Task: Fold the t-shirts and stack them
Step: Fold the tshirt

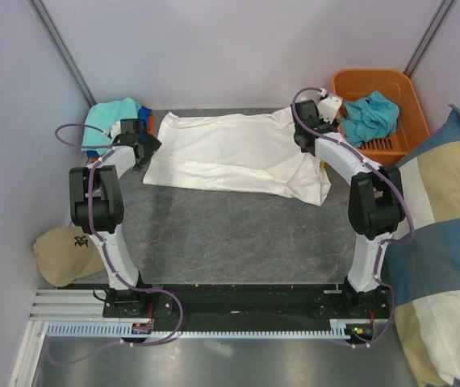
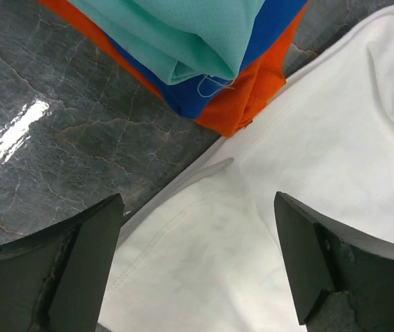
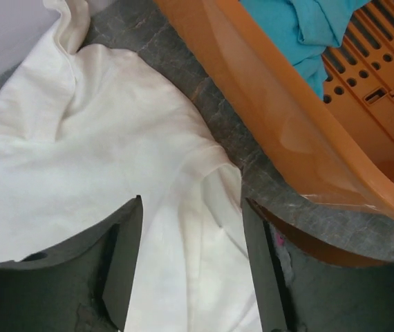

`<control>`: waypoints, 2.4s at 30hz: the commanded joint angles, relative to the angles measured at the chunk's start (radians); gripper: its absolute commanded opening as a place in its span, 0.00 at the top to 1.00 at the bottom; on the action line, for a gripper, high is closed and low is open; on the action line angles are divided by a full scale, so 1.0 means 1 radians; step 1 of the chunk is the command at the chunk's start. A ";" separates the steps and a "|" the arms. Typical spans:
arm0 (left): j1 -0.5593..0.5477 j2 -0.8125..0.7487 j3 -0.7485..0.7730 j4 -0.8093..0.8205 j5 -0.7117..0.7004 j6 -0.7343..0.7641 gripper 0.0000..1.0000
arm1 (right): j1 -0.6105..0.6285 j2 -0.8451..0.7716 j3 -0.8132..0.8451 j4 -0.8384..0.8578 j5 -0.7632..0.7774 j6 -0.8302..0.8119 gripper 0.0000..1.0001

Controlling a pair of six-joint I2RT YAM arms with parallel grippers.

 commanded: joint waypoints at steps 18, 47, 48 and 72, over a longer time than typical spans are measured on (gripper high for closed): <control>-0.013 -0.329 -0.307 0.055 0.018 0.032 0.00 | 0.052 -0.154 -0.107 0.072 -0.370 -0.155 0.07; -0.025 -0.235 -0.324 0.074 -0.059 0.057 0.56 | 0.105 -0.220 -0.316 0.062 -0.382 -0.136 0.04; -0.025 -0.235 -0.324 0.074 -0.059 0.060 0.58 | 0.105 -0.220 -0.317 0.060 -0.380 -0.138 0.04; -0.039 -0.341 -0.395 0.026 -0.047 0.038 0.98 | 0.105 -0.236 -0.363 0.068 -0.368 -0.138 0.03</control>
